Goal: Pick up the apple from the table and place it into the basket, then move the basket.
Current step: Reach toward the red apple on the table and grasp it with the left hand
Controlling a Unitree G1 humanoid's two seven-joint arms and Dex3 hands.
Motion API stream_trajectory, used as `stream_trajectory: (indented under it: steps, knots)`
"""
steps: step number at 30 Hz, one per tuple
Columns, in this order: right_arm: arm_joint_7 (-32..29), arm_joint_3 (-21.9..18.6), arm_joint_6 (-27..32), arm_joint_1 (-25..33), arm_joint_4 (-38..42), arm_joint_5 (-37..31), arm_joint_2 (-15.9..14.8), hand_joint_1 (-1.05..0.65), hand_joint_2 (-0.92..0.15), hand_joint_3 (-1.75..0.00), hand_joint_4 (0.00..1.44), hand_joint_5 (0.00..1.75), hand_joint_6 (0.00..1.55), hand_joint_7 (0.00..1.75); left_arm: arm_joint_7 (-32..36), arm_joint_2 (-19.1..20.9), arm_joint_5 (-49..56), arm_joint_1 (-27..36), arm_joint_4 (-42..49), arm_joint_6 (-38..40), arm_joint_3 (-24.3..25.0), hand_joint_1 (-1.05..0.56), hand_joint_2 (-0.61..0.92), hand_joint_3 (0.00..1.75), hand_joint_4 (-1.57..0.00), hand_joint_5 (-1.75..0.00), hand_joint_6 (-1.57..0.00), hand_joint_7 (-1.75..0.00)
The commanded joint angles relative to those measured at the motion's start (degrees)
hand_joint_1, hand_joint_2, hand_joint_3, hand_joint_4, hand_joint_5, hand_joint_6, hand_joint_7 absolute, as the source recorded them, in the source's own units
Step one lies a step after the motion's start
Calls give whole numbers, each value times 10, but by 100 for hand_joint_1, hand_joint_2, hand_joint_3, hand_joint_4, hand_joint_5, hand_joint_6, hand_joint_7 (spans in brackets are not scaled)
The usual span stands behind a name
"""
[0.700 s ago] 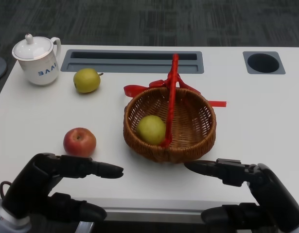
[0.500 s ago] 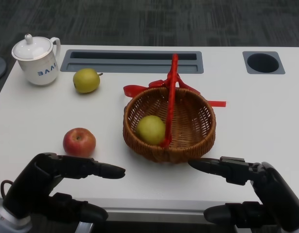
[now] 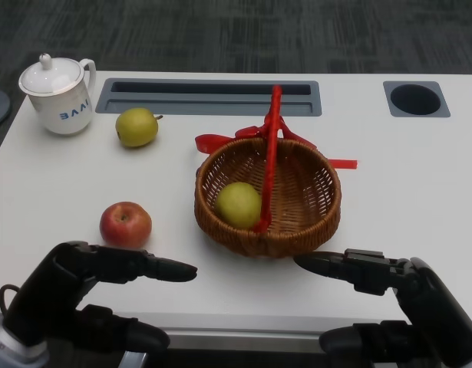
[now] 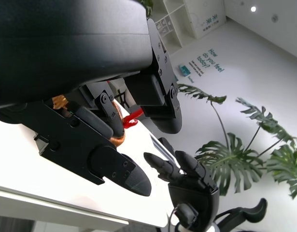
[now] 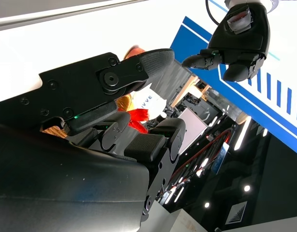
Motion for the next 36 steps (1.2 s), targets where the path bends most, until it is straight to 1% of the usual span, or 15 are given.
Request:
stream_trajectory:
  steps: [1,3,4,6,8,10,13,17,19,21,26,29,32,34,36]
  knots:
    - [-3,0,0,-1,-4,3,-5,-50,-90,0,77,0,70,0,58,11,81,-18,8,-66,49,-51,75,0,-87,0,-80,0]
    - [-3,0,0,-1,-5,1,-5,-50,-90,0,77,0,69,0,111,14,171,-29,10,-101,88,-63,74,0,-72,0,-66,0]
    - [-3,0,0,-1,-5,1,-5,-50,-90,0,77,0,69,0,134,17,206,-34,12,-106,100,-67,73,0,-65,0,-61,0]
    - [-3,1,1,-1,-5,2,-5,-51,-90,0,77,0,69,0,172,25,250,-48,22,-103,107,-71,70,0,-55,0,-52,0]
    - [-2,2,0,-1,-4,3,-5,-50,-90,0,77,0,70,0,201,36,274,-66,42,-98,104,-73,67,0,-48,0,-46,0]
    - [-2,2,-1,-1,-2,4,-5,-50,-90,0,77,0,70,0,231,47,300,-84,65,-101,101,-75,66,0,-45,0,-43,0]
    - [-1,3,-1,-1,-3,5,-5,-50,-90,0,77,0,70,0,274,61,337,-99,88,-109,96,-78,67,0,-45,-1,-42,0]
    - [0,2,2,2,-7,7,-8,-51,-90,0,77,0,69,0,368,88,440,-139,130,-87,87,-85,69,1,-41,0,-37,0]
    - [0,2,0,1,-6,7,-8,-51,-90,0,77,0,69,0,421,103,495,-164,163,-65,68,-87,69,1,-39,0,-33,0]
    - [1,2,-1,0,-6,8,-9,-50,-90,0,77,0,69,0,474,117,540,-191,207,-47,39,-85,69,0,-37,-1,-31,-1]
    - [1,1,-8,-2,-3,13,-11,-50,-90,0,76,0,69,0,590,136,618,-262,329,-8,-50,-78,68,0,-38,-2,-35,-2]
    - [5,2,-8,-1,-8,18,-13,-50,-90,0,76,0,69,0,646,133,643,-298,394,26,-102,-74,68,0,-38,-1,-35,-1]
    - [11,4,-2,3,-19,25,-16,-49,-89,0,77,0,69,0,698,123,666,-329,440,66,-151,-72,68,0,-40,-1,-35,-1]
    - [15,5,1,6,-27,31,-17,-49,-89,0,77,0,69,0,718,116,676,-344,461,90,-178,-73,68,0,-40,-1,-36,-1]
    - [19,6,5,10,-36,37,-18,-49,-89,0,77,0,69,0,724,109,678,-355,478,115,-200,-74,69,0,-40,-1,-36,-1]
